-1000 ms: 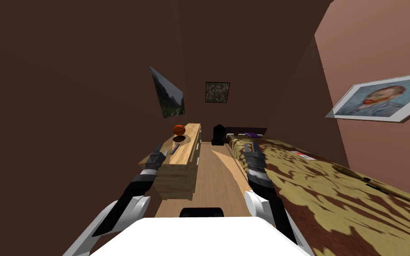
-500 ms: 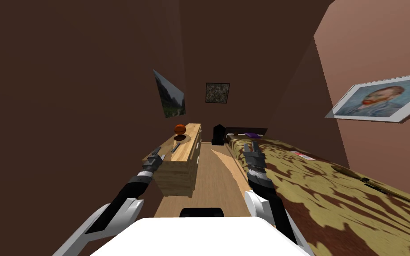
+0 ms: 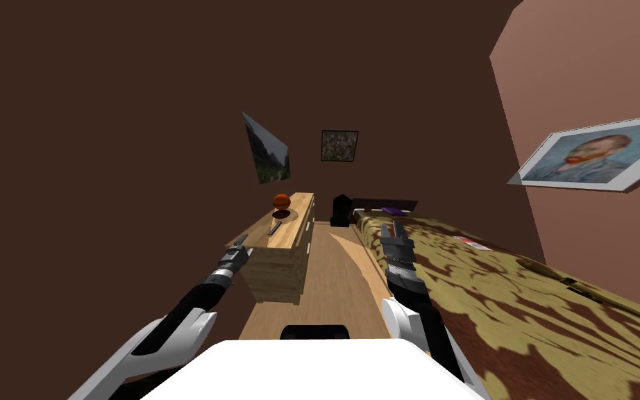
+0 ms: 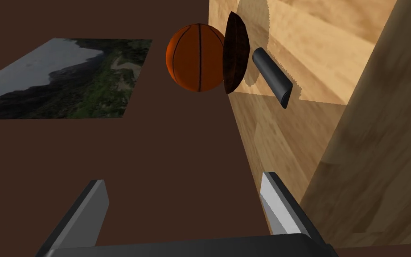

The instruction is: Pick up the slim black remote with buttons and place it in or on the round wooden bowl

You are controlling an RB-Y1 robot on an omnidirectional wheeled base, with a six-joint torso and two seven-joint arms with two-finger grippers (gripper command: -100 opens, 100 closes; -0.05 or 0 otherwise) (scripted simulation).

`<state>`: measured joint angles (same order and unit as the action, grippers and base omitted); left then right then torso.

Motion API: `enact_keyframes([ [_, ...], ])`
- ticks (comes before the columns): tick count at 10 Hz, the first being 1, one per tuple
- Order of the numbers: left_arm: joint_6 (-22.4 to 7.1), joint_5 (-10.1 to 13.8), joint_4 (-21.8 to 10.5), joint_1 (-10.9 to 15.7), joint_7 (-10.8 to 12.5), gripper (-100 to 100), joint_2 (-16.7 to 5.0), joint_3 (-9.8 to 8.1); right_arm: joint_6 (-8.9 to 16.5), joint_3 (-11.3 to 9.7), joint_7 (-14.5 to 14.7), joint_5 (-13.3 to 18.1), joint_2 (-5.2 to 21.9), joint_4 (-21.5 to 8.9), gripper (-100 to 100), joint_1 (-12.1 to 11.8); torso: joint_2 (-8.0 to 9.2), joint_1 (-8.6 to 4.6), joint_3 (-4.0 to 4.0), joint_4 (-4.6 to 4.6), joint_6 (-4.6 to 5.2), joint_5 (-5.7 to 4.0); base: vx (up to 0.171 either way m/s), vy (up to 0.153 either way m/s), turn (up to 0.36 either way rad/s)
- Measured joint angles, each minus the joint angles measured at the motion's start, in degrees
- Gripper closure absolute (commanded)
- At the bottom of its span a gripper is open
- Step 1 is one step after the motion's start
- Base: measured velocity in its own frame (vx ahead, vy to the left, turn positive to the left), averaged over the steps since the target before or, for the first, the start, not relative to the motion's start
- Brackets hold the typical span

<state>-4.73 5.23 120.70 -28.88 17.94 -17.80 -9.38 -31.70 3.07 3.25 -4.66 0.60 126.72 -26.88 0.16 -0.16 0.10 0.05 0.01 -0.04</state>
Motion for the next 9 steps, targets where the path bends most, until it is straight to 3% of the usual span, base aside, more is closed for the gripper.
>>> enact_keyframes([
  [9, -14.73, 5.67, -4.47, 0.44, 5.66, -100, -5.8, -4.52, 0.0, 0.0, 0.0, 0.0, 0.0, 0.0, 0, -0.01, -0.22, 0.01, -0.13, -0.05, 0.0, 0.0, -0.007, -0.036, 0.009],
])
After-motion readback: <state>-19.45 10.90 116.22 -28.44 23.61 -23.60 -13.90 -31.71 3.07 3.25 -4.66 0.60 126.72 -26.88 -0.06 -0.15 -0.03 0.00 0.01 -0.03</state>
